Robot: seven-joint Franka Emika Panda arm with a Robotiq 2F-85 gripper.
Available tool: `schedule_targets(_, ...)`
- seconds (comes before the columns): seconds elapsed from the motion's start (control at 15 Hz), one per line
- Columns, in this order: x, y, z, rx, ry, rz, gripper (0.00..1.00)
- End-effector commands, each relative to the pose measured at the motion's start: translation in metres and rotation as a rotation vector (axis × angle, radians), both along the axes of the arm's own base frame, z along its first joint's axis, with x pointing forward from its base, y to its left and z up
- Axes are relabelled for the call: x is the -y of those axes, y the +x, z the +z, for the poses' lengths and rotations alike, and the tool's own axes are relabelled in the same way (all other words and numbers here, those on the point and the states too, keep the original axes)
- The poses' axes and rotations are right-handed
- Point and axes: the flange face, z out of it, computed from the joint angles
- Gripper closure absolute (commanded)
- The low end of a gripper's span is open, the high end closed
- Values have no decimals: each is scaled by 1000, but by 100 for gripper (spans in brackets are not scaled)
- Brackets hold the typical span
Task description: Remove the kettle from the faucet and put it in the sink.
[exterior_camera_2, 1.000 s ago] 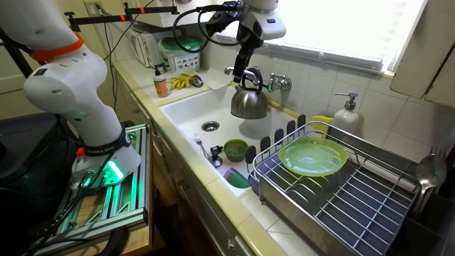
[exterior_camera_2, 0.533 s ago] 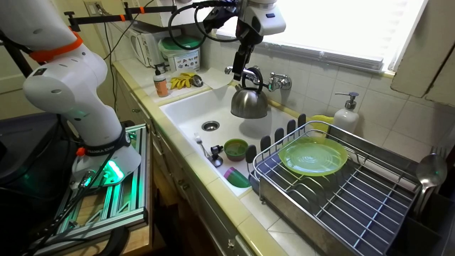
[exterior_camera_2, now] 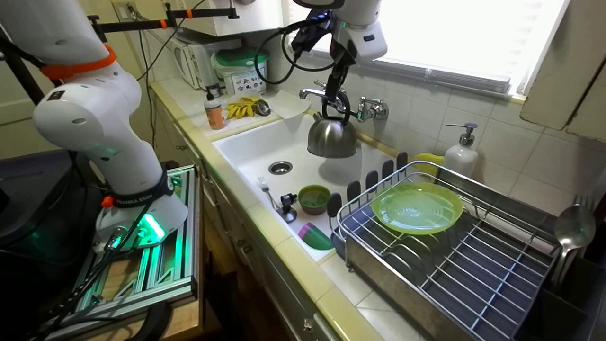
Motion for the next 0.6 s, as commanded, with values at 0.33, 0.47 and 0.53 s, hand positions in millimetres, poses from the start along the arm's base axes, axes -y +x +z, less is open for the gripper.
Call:
schedule_targets(0.33, -70, 62, -53, -87, 205, -70, 0)
schedule_targets(0.47, -68, 54, -52, -69, 174, -34, 0)
schedule_targets(0.53, -69, 56, -54, -76, 180, -41, 0)
